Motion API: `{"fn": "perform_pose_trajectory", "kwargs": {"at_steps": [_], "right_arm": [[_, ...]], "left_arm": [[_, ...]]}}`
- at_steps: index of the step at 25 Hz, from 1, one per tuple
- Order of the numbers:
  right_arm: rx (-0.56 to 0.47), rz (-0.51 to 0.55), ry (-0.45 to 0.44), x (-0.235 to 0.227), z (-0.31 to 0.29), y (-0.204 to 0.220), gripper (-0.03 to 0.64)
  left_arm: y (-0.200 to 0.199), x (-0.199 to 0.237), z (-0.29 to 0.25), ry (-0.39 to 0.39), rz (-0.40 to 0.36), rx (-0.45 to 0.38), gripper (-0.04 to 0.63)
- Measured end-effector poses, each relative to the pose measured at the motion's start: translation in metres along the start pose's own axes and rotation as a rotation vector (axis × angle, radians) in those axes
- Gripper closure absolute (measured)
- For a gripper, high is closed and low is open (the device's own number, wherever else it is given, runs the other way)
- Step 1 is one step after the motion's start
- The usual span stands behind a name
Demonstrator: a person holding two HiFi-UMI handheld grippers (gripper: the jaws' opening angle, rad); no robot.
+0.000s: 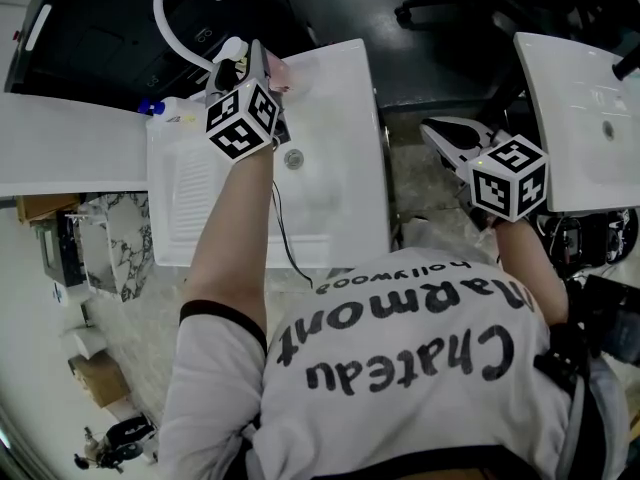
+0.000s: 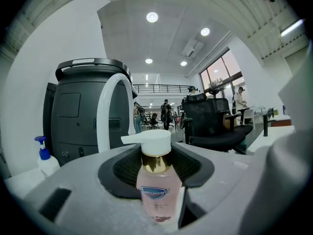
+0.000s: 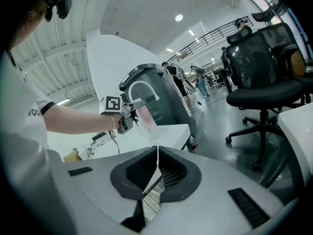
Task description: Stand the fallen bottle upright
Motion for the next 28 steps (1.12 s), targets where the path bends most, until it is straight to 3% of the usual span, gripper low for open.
{"fn": "perform_pose_trajectory", "kwargs": {"at_steps": [13, 21, 28], "right_arm": [[-0.027, 0.027, 0.082, 0.011, 0.006, -0.008, 0.6], [-0.016, 0.055, 0.135, 0.048, 0.008, -0.015, 0.6], [-0.033, 0.115, 0.188, 0.072, 0.019, -0.023, 0.6]], "left_arm": [[0.002, 0.001, -0.003, 0.023, -0.009, -0.014, 0.402], [-0.005, 0.003, 0.0, 0.119, -0.1, 0.003, 0.399], [-0.007, 0.008, 0.005, 0.176, -0.082, 0.054, 0.358]]}}
Point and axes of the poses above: the fingertips, and each gripper's own axes: z backward along the fingers, x to its left, y out of its underside, the point moved 10 cm from there along z, backward along the fingers, and after that the axes turned 5 degrees about y, right-handed, at the moved point
